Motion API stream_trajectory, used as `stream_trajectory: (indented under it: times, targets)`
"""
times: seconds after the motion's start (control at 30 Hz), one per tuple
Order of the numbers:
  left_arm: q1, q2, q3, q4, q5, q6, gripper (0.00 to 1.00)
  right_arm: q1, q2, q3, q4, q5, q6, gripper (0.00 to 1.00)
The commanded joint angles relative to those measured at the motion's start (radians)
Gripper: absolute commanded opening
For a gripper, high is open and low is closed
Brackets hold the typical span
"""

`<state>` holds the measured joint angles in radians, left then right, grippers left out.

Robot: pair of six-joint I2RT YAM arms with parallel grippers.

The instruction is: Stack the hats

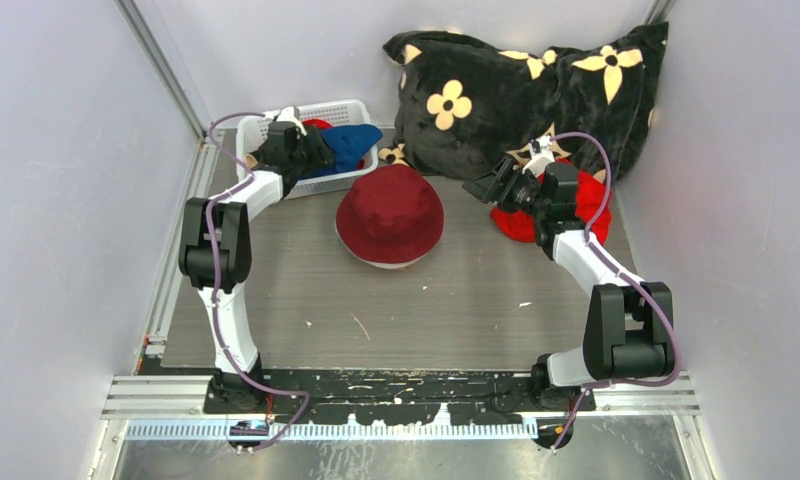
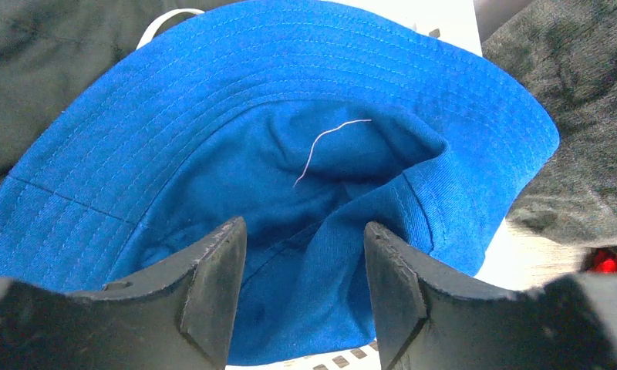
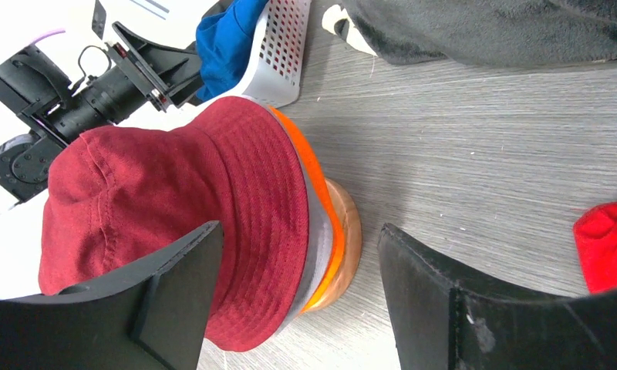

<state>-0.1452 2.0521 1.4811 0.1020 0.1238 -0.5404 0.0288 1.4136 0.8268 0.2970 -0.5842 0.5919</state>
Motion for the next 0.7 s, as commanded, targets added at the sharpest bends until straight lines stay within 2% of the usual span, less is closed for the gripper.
stream_trajectory:
  times: [0.0, 0.37, 0.67]
  targets:
    - [-0.005, -0.095, -0.043, 0.081, -0.026, 0.010, 0.58, 0.002, 0.000, 0.043, 0.035, -0.002, -0.010, 0.77]
    - [-0.005, -0.198, -0.104, 0.105, -0.035, 0.004, 0.58, 0.003, 0.017, 0.037, 0.054, -0.008, 0.003, 0.77]
    - [-0.018, -0.139, -0.050, 0.096, 0.028, 0.000, 0.58, 0.002, 0.019, 0.031, 0.065, -0.007, 0.010, 0.77]
